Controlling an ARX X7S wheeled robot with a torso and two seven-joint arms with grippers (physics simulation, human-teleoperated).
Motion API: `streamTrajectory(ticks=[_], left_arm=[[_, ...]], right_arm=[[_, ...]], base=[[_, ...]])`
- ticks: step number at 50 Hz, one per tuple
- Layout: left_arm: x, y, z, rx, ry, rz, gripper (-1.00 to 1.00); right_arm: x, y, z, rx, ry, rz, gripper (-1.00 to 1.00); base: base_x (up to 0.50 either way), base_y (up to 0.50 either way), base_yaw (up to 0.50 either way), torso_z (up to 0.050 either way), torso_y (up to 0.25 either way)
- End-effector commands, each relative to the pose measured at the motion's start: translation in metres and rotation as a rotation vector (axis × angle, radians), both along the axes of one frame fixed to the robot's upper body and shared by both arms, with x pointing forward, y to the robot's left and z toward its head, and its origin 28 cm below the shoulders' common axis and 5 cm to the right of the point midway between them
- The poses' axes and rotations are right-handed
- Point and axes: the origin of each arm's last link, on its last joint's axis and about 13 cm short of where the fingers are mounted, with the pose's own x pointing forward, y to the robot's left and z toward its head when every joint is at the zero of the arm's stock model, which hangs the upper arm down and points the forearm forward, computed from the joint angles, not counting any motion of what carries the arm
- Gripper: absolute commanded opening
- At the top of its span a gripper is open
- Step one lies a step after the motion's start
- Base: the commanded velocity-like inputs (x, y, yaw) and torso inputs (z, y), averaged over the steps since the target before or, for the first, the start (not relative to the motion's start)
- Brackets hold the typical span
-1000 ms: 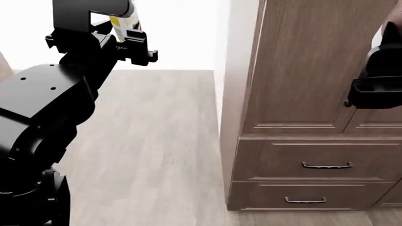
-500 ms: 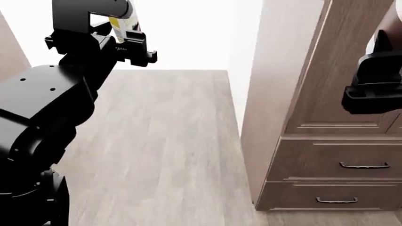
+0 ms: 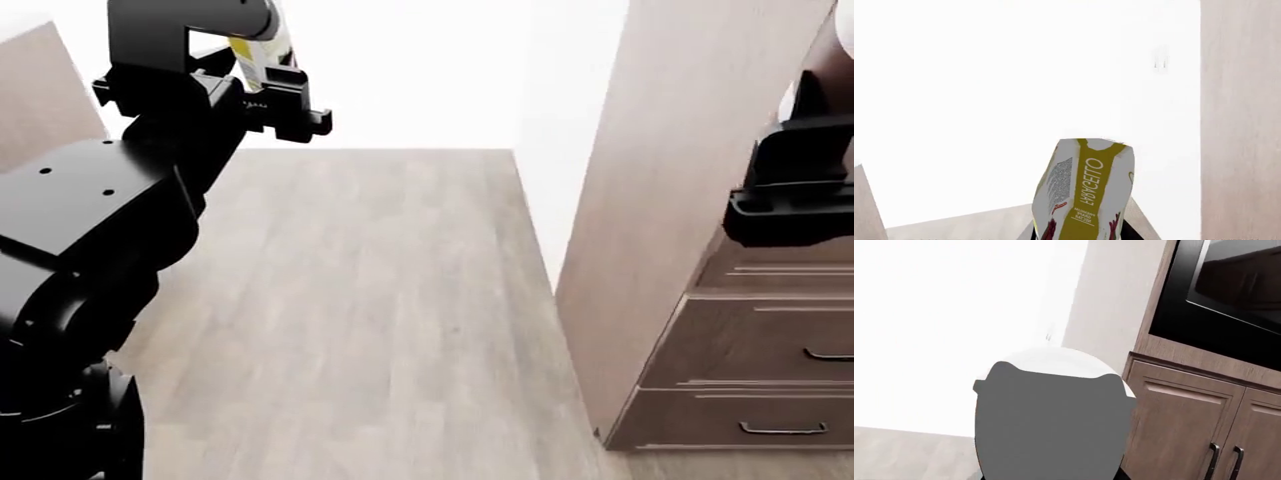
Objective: Move the drinks to the dining counter.
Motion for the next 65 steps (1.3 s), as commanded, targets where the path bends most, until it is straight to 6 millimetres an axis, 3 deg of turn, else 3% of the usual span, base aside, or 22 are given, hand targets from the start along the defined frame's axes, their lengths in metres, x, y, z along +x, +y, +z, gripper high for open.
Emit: streamTrajectory(ticks=[1, 65], left_arm=[[-0.0012, 0.0018, 0.0029, -0.01, -0.02, 0.017, -1.0], [-0.005, 0.0037, 0.0068, -0.008, -0.031, 0.016, -1.0]], right_arm=[[0.0008, -0.0008, -0.001, -0.014, 0.0, -0.009, -1.0], [-0.0006, 0.0013, 0.0023, -0.042, -0.005, -0.013, -1.0]], base=[[0.11, 0.5, 0.0, 0.0, 0.0], [0.11, 0.5, 0.0, 0.0, 0.001]])
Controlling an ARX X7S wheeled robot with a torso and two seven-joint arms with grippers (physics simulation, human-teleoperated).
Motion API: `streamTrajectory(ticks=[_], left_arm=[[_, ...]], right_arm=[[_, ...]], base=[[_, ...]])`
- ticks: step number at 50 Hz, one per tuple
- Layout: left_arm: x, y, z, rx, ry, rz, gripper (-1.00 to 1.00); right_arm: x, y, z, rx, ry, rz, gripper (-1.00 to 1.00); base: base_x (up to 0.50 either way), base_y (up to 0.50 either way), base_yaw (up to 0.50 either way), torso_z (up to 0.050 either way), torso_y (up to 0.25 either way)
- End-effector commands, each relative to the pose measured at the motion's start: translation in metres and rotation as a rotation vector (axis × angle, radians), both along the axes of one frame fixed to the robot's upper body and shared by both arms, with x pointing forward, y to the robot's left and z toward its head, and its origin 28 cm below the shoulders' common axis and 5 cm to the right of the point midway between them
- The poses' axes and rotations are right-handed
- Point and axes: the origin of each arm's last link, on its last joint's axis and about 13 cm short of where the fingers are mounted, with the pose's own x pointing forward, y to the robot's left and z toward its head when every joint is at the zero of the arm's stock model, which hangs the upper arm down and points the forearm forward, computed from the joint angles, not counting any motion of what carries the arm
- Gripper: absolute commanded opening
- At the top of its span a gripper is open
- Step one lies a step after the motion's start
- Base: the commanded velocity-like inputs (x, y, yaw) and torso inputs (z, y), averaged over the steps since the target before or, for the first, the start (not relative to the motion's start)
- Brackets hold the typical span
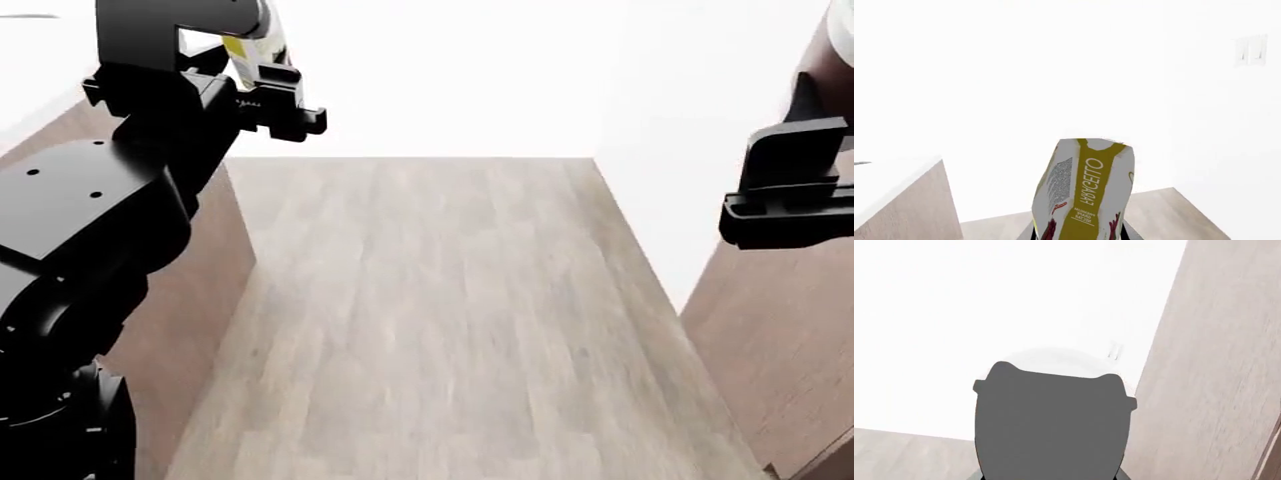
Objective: Move the drinks to the dining counter.
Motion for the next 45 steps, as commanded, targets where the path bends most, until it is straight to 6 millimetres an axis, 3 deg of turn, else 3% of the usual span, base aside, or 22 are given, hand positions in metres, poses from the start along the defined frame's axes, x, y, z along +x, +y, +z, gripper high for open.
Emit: streamTrajectory(ticks=[1, 45], left_arm=[[-0.0012, 0.0014, 0.0051, -0.01, -0.024, 0.012, -1.0], [-0.0027, 0.003, 0.0045, -0.009, -0.021, 0.017, -1.0]], right_arm=[[0.0, -0.0006, 0.0019, -0.011, -0.012, -0.002, -1.0], [-0.0006, 0.0025, 0.002, -0.046, -0.013, 0.014, -1.0]], base=[[0.12, 0.5, 0.0, 0.0, 0.0], [0.07, 0.5, 0.0, 0.0, 0.001]])
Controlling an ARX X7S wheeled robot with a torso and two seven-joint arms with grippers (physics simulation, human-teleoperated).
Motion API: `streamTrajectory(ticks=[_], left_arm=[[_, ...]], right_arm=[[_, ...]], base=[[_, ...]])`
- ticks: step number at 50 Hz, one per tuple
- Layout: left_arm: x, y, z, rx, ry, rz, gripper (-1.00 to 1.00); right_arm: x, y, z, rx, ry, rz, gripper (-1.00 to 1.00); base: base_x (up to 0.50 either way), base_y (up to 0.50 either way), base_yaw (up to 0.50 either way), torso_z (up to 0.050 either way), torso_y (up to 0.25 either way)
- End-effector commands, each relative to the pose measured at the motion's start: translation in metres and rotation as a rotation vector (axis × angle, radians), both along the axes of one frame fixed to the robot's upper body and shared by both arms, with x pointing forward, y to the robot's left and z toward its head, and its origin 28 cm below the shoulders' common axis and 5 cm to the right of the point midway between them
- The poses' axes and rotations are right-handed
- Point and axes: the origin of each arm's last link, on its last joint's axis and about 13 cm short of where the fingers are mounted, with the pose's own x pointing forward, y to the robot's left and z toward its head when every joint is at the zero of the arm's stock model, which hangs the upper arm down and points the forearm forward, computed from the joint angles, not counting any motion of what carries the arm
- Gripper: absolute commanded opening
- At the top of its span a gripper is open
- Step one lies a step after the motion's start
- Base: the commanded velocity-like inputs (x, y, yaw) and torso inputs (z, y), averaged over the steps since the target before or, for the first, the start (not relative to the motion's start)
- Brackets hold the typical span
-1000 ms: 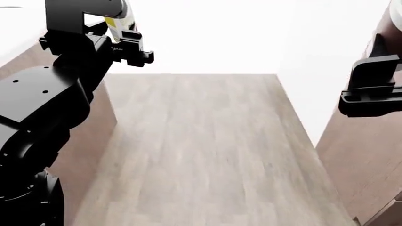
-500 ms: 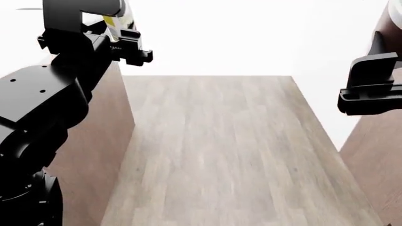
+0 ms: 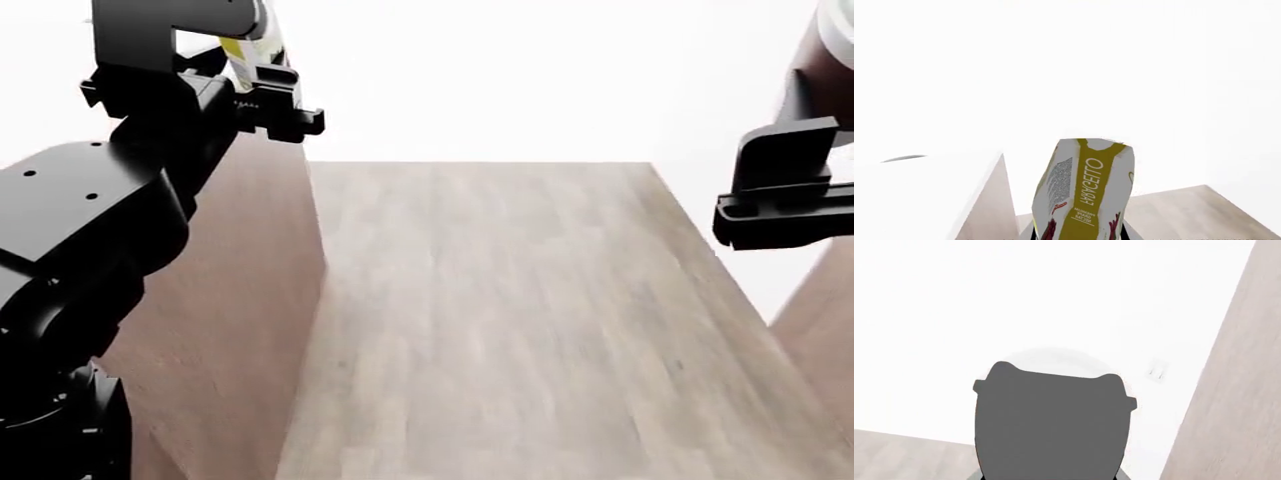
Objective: Move the drinks to the dining counter.
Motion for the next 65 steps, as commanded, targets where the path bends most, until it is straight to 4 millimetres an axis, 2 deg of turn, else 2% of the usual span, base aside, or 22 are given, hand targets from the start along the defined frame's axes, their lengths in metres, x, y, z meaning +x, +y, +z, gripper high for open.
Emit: streamTrajectory(ticks=[1, 65], left_arm=[[-0.0021, 0.0024, 0.0058, -0.011, -0.025, 0.016, -1.0], [-0.0019, 0.0023, 0.0043, -0.004, -0.026, 0.015, -1.0]], right_arm=[[0.0006, 0.0005, 0.0007, -0.02, -0.008, 0.004, -1.0], [0.0031, -0.0001, -0.0023, -0.039, 0.01, -0.014, -1.0]], base=[[0.0, 0.5, 0.0, 0.0, 0.0], [0.02, 0.5, 0.0, 0.0, 0.001]])
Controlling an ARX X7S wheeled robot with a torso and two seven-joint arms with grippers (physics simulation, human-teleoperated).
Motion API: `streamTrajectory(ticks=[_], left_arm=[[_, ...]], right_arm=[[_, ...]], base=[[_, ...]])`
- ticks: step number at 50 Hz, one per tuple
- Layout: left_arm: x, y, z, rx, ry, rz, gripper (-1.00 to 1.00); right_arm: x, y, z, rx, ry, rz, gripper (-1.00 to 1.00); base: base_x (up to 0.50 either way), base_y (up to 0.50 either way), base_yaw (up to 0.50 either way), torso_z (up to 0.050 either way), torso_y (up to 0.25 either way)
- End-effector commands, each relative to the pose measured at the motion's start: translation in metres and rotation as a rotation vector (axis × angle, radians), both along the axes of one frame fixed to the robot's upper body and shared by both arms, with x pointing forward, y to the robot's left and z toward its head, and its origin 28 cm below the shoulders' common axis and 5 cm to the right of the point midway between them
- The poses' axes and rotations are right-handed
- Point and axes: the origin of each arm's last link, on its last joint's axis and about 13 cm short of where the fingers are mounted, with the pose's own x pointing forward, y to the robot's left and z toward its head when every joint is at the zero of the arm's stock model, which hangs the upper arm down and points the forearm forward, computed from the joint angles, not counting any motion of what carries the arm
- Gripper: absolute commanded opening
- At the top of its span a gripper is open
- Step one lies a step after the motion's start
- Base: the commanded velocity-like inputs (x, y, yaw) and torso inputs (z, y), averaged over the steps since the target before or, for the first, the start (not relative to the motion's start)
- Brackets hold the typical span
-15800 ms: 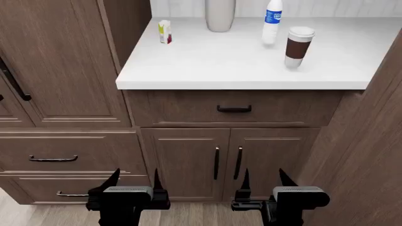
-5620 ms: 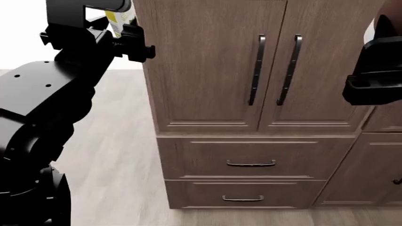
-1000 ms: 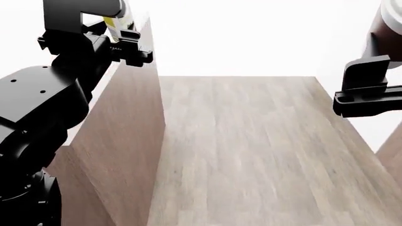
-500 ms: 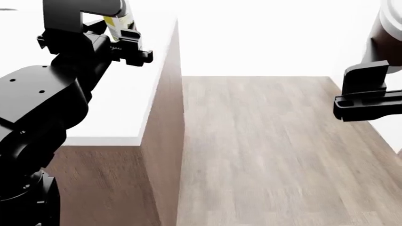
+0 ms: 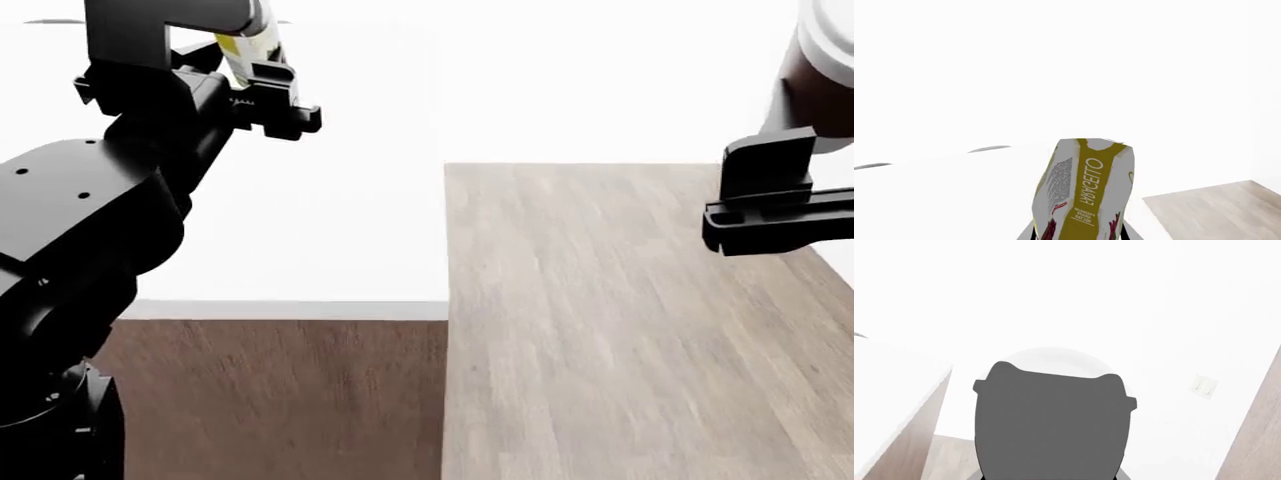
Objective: Move the drinks to the dining counter.
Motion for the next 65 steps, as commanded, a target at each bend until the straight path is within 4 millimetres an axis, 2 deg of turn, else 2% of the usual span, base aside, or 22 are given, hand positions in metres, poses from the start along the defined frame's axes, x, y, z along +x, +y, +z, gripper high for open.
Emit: streamTrajectory(ticks=[1, 11, 33, 35, 42, 47, 49, 54, 65], left_arm=[[-0.001, 0.002, 0.003, -0.008, -0.02, 0.017, -1.0], [-0.001, 0.002, 0.002, -0.004, -0.017, 0.019, -1.0], [0.0, 0.001, 0.002, -0.001, -0.015, 0.017, -1.0], [-0.001, 0.001, 0.002, 0.0, -0.015, 0.017, -1.0], [-0.001, 0.002, 0.001, 0.001, -0.013, 0.02, -1.0], [0.0, 0.001, -0.001, -0.002, -0.009, 0.016, -1.0], [0.0, 0.001, -0.002, -0.003, -0.008, 0.015, -1.0], [0.001, 0.002, -0.003, -0.003, -0.005, 0.018, -1.0], [0.003, 0.001, -0.007, 0.003, 0.008, 0.02, -1.0]], right_arm=[[-0.001, -0.001, 0.0, -0.016, -0.01, -0.007, -1.0], [0.0, -0.002, -0.001, -0.009, -0.01, -0.008, -1.0], [0.001, -0.003, 0.0, 0.056, -0.015, 0.006, -1.0], [0.002, -0.004, 0.001, 0.098, -0.035, 0.014, -1.0], [0.006, 0.003, 0.004, 0.062, -0.023, 0.08, -1.0], [0.019, 0.006, 0.001, 0.037, 0.07, 0.097, -1.0], [0.027, 0.008, -0.001, 0.036, 0.121, 0.156, -1.0], [0.042, 0.009, 0.001, 0.052, 0.141, 0.172, -1.0], [0.075, 0.018, -0.013, 0.095, 0.231, 0.264, -1.0]], base=[[0.06, 0.5, 0.0, 0.0, 0.0], [0.06, 0.5, 0.0, 0.0, 0.001], [0.34, 0.5, 0.0, 0.0, 0.002], [0.0, 0.03, 0.0, 0.0, 0.006], [0.0, 0.0, 0.0, 0.0, 0.0], [0.0, 0.0, 0.0, 0.0, 0.002], [0.0, 0.0, 0.0, 0.005, 0.0], [0.0, 0.0, 0.0, 0.0, 0.002], [0.0, 0.0, 0.0, 0.0, 0.001]])
